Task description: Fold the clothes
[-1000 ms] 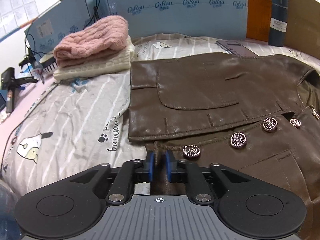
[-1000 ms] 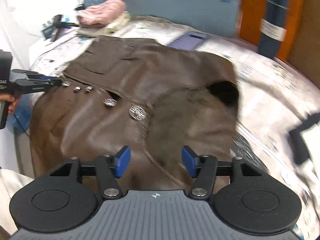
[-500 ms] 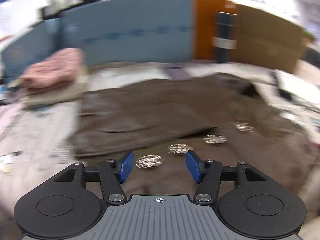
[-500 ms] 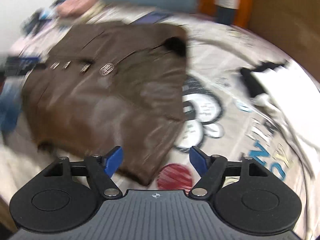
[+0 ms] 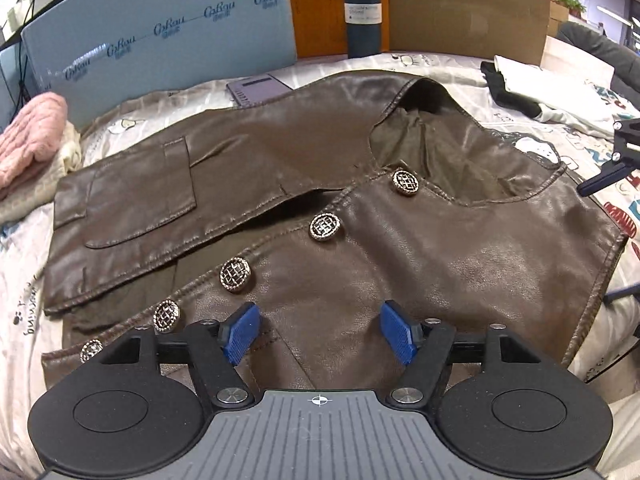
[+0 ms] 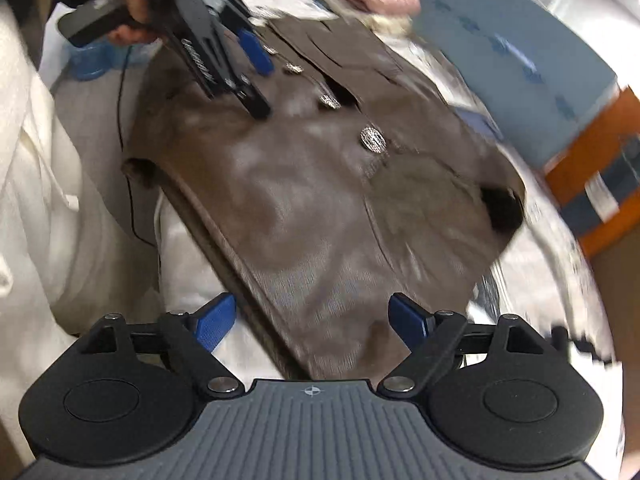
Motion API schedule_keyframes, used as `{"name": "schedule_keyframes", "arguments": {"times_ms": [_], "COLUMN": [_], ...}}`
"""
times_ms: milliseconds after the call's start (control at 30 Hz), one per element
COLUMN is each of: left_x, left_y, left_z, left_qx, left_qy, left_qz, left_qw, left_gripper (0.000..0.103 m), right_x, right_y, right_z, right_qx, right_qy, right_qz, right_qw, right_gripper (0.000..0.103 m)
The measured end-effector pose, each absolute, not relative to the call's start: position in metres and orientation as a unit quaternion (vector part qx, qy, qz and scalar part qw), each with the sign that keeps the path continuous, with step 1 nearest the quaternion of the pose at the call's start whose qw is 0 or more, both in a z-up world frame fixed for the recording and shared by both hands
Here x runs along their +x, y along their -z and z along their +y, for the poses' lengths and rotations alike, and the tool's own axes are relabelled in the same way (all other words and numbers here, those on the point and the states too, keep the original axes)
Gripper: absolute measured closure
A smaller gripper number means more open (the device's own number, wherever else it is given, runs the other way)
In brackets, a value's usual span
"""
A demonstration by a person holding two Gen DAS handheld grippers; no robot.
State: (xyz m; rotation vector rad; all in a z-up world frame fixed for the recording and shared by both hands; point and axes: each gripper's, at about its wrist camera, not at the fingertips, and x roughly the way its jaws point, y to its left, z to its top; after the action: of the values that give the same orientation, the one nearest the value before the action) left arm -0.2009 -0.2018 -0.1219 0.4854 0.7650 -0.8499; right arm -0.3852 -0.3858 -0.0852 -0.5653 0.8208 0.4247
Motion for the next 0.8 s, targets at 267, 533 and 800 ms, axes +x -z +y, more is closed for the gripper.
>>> {"name": "schedule_keyframes", "arguments": {"times_ms": [267,533,800], "left_x": [-0.198,-0.224,-0.233], "left_y": [0.115,0.07,0.1], "left_z": [-0.203,-0.173,-0.158], "left_qx": [0.216,0.171,0.211], "left_qy": [0.39,0.417,0.4], "left_qz": [0.354,0.311,0.349], "left_qw": [0.822,0.837,0.821], "left_gripper": [0.03,0.03,0.03], "right_x": [-0.369,-0.342,-0.352], "right_y": [0.082,0.055,0.058], "right_z": [-0.351,-0.347,-0.374], "right_qx": [-0.269,-0.22,-0.218], "right_qy": [-0.239,-0.237,-0.23], "right_qz": [0.317,0.289,0.38], "right_qw": [0.877,0.901,0.869], "right_gripper": [0.02,0.023,0.022]}}
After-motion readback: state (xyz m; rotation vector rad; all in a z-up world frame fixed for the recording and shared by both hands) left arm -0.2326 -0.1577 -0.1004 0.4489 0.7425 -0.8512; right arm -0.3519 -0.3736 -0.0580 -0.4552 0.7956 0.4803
